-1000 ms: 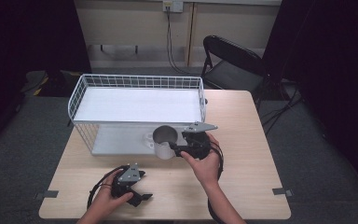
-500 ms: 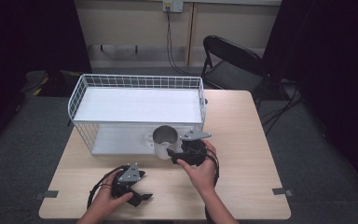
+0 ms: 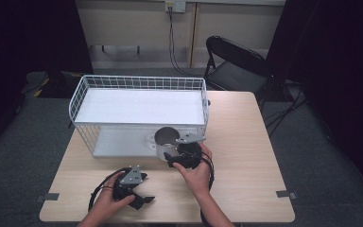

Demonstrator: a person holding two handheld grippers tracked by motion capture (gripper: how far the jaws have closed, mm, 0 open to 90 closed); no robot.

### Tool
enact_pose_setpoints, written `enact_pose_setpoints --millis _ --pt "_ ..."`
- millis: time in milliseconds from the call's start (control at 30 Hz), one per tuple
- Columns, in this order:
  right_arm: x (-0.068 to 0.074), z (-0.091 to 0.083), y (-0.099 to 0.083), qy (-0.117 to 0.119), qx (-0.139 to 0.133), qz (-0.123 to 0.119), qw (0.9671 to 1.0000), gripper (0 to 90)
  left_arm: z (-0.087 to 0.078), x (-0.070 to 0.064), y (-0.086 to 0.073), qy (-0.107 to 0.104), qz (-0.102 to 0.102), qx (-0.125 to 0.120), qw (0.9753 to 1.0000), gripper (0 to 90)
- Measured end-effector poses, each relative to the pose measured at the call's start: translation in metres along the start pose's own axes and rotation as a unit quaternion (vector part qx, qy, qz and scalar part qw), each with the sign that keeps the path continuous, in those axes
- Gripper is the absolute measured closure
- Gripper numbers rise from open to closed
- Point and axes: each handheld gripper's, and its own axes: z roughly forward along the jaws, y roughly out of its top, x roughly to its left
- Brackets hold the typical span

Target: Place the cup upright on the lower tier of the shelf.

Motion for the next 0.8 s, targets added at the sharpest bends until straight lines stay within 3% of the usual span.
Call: enact_pose_setpoints --millis 500,633,800 --pt "0.005 0.006 -0.002 -0.026 -0.011 0.007 0.9996 32.9 0.0 0.0 0.0 -0.002 0.005 0.004 1.0 11.3" --pt "0.005 0.009 -0.001 -0.037 -0.014 0.01 0.9992 41.4 0.0 0.001 0.0 -0.002 0.006 0.004 1.0 11.0" --pt "0.006 0.011 0.0 -0.04 -0.019 0.013 0.999 41.3 0.0 0.0 0.0 -0.002 0.006 0.004 1.0 10.9"
